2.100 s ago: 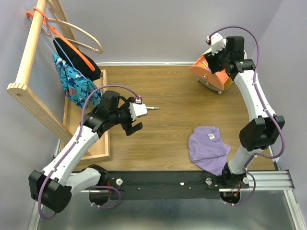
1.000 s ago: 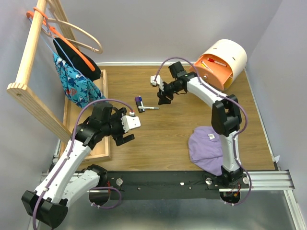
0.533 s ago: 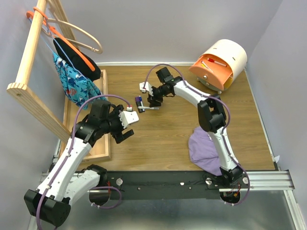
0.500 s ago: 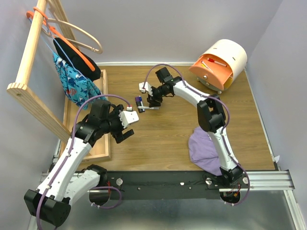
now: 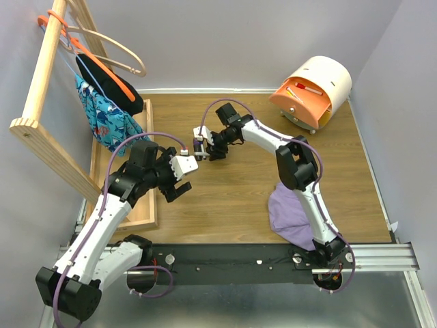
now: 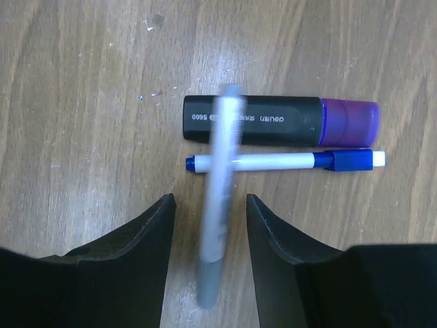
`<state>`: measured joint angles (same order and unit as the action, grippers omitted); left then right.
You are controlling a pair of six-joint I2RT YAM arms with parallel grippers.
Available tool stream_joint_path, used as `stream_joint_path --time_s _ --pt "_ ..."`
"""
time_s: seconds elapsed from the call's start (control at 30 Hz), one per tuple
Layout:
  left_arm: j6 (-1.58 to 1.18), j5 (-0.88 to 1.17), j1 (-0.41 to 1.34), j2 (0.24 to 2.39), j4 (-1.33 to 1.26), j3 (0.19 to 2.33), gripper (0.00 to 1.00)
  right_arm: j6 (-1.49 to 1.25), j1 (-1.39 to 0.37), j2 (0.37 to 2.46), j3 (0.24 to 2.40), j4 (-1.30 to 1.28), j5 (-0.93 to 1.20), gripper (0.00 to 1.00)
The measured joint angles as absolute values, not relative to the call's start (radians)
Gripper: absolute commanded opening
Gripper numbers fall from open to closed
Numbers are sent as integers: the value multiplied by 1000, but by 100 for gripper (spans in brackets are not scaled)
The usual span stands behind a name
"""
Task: Sort the stationery into containers
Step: Pick up the pen from the center of the board.
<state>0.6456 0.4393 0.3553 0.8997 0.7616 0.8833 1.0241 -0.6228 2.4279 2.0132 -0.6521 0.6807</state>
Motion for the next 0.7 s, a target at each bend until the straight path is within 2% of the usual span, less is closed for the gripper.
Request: stream_joint_path --time_s 0.07,0.1,0.2,0.43,0.6,0.7 --pt "643 439 355 902 758 883 98 1026 -625 2421 2003 -650 683 37" --pt "642 439 355 904 756 883 98 1026 -625 2418 1996 -649 682 26" --pt "640 440 355 908 749 883 98 1018 -626 2412 1985 -654 686 11" --pt "635 456 355 916 733 883 98 974 -617 2363 1945 -668 656 5" --pt "642 477 357 917 707 879 98 836 -537 2186 1902 -673 649 4" --pt "655 482 385 924 690 868 99 744 -430 2055 1923 -655 637 4"
